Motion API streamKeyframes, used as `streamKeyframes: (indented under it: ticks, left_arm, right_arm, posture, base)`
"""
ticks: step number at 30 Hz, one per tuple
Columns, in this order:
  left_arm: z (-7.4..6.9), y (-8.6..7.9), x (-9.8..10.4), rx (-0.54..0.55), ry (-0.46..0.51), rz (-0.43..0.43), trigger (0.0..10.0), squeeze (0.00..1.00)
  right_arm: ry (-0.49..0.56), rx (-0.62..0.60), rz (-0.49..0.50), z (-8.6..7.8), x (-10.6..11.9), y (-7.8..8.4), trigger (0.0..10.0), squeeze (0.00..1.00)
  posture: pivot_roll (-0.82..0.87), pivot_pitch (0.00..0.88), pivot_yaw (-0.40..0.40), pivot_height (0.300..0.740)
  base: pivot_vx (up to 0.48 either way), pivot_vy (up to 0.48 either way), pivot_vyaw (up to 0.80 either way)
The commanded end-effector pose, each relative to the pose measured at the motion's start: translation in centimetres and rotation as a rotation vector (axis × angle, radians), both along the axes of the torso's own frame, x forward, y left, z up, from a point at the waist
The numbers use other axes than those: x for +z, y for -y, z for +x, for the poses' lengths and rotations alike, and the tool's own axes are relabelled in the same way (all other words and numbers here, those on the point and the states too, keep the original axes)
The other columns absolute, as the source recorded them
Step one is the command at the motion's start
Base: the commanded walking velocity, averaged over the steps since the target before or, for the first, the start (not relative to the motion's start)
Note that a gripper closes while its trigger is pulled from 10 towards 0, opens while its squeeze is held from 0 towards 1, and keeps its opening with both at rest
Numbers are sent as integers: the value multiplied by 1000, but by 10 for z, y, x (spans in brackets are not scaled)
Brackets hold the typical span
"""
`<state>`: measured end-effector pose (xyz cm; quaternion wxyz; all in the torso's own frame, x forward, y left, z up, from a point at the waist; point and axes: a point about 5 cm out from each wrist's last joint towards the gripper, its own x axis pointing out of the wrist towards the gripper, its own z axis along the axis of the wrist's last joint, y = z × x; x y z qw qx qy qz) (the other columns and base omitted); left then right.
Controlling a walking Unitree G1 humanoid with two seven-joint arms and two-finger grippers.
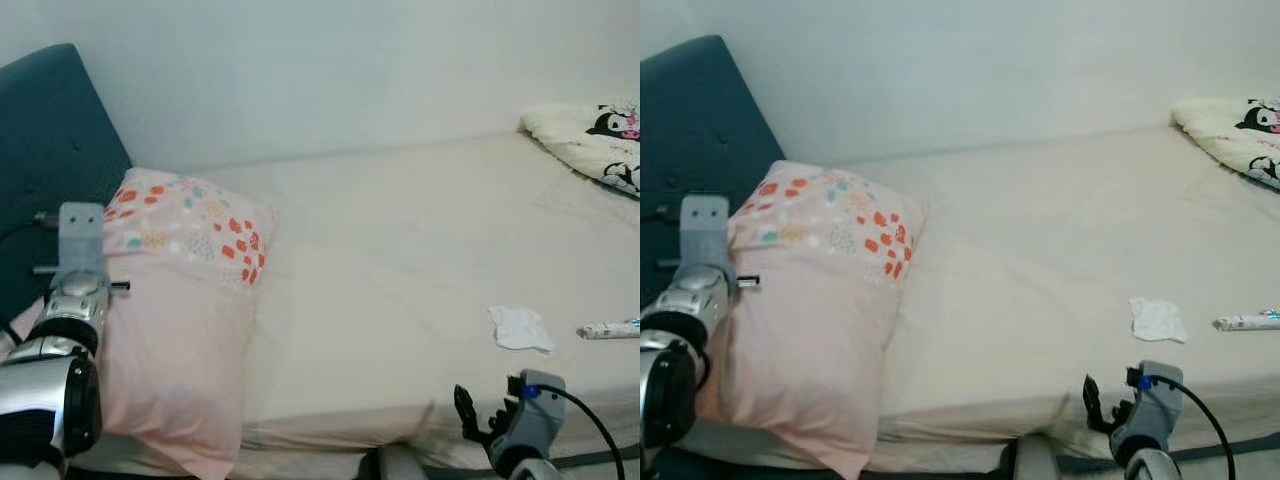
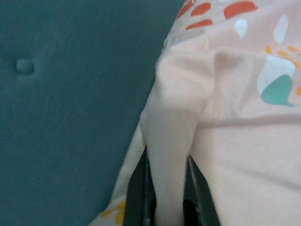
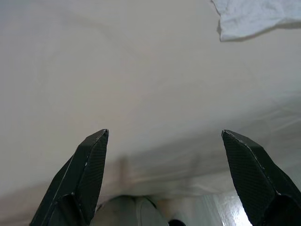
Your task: Clean up the room
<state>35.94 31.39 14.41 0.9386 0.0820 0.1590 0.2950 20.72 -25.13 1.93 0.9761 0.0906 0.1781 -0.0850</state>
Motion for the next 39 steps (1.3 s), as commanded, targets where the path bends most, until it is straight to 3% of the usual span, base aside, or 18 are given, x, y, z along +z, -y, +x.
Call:
streamKeyframes:
  ticks: [1, 3, 10, 21, 23, 24, 27, 28, 29, 32, 34, 35, 39]
  left_arm:
    - [-4, -1, -8, 47, 8, -27, 10000, 1000]
    - [-10, 0, -20, 92, -8, -65, 10000, 1000]
    - [-7, 9, -23, 58, 2, -75, 10000, 1000]
    - [-12, 5, -26, 70, -9, 51, 10000, 1000]
    - [-13, 14, -34, 24, -20, 56, 10000, 1000]
    - [-13, 32, -49, -72, -44, 40, 10000, 1000]
    - [-13, 40, -54, -111, -54, 32, 10000, 1000]
    - [-14, 46, -60, -142, -63, 29, 10000, 608]
    - [-16, 56, -69, -185, -79, 18, 10000, 0]
    - [-34, 78, -103, -250, -150, -43, 10000, 0]
    - [-39, 80, -110, -252, -169, -52, 10000, 0]
    - [-54, 84, -129, -239, -218, -93, 10000, 0]
    - [-66, 86, -142, -219, -249, -148, 10000, 0]
  right_arm:
    - [-5, 16, 16, -1, 0, -7, 10000, 0]
    - [-11, 22, 17, -4, 0, -9, 10000, 0]
    - [-18, 27, 19, -5, 1, -10, 10000, 0]
    - [6, 52, 37, 13, 4, -17, 10000, 0]
    - [20, 67, 40, 19, 7, -19, 10000, 0]
    - [49, 93, 56, 26, 10, -23, 10000, 0]
    - [66, 101, 51, 30, 11, -24, 10000, 0]
    - [72, 112, 43, 32, 13, -25, 10000, 0]
    - [82, 129, 44, 35, 14, -27, 10000, 0]
    - [86, 189, 43, 46, 14, -35, 10000, 0]
    - [83, 192, 43, 48, 13, -36, 10000, 0]
    - [68, 180, 48, 55, 11, -38, 10000, 0]
    - [29, 166, 30, 59, 7, -38, 10000, 0]
  posture:
    - [-255, 79, 111, 616]
    - [-257, 82, 109, 616]
    - [-247, 78, 104, 616]
    - [-206, 17, 109, 616]
    - [-192, 0, 106, 616]
    - [-176, 0, 102, 616]
    - [-169, 0, 100, 616]
    - [-165, 0, 99, 616]
    - [-149, 0, 95, 616]
    - [-119, 0, 91, 616]
    - [-119, 0, 91, 616]
    - [-103, 0, 89, 616]
    - [-100, 0, 87, 616]
  base:
    - [0, 0, 0]
    - [0, 0, 0]
    - [0, 0, 0]
    - [0, 0, 0]
    - [0, 0, 0]
    - [0, 0, 0]
    - [0, 0, 0]
    - [0, 0, 0]
    - [0, 0, 738]
    - [0, 0, 738]
    - [0, 0, 738]
    - [0, 0, 425]
    - [0, 0, 106]
